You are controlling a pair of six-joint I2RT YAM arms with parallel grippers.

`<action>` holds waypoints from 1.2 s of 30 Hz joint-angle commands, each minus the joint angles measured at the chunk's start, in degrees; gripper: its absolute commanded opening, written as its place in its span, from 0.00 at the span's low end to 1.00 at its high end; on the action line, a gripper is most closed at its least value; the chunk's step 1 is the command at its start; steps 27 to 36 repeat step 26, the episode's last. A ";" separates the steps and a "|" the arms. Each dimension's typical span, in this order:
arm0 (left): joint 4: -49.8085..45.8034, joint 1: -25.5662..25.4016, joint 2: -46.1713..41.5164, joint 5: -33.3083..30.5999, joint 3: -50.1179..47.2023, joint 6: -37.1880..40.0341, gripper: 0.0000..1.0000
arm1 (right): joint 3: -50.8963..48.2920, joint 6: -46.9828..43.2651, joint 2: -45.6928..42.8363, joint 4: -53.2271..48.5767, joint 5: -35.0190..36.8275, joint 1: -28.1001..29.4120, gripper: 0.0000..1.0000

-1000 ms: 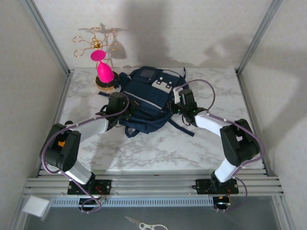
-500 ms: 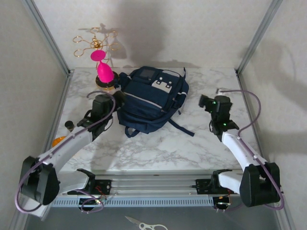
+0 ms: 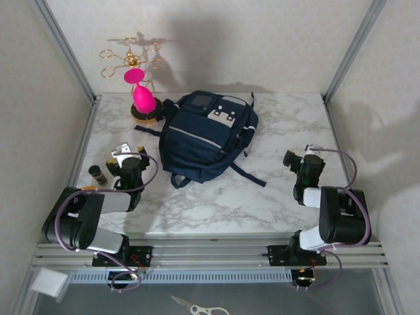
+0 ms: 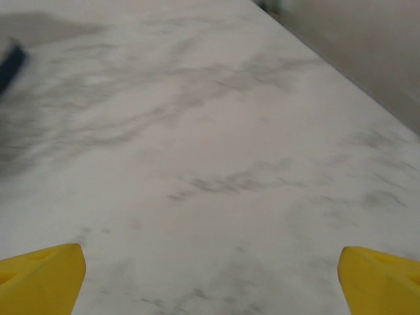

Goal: Pack books, pencil case, and school supplies into a backpack

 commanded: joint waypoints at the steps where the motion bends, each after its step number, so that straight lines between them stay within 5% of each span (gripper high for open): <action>1: 19.31 2.66 2.24 10.84 -4.84 5.32 1.00 | -3.23 -4.42 2.16 19.62 -14.54 -0.17 0.99; 4: 28.34 3.39 5.71 16.37 -7.98 6.73 0.99 | -4.24 -6.18 2.94 22.92 -12.06 1.74 0.99; 6: 21.97 4.23 4.97 17.12 -5.53 5.72 0.99 | -8.06 -7.41 5.89 30.42 -6.93 4.24 0.99; 36: 20.27 5.93 5.27 16.60 -4.26 3.31 0.99 | -6.85 -6.93 5.11 26.66 -5.53 4.49 0.99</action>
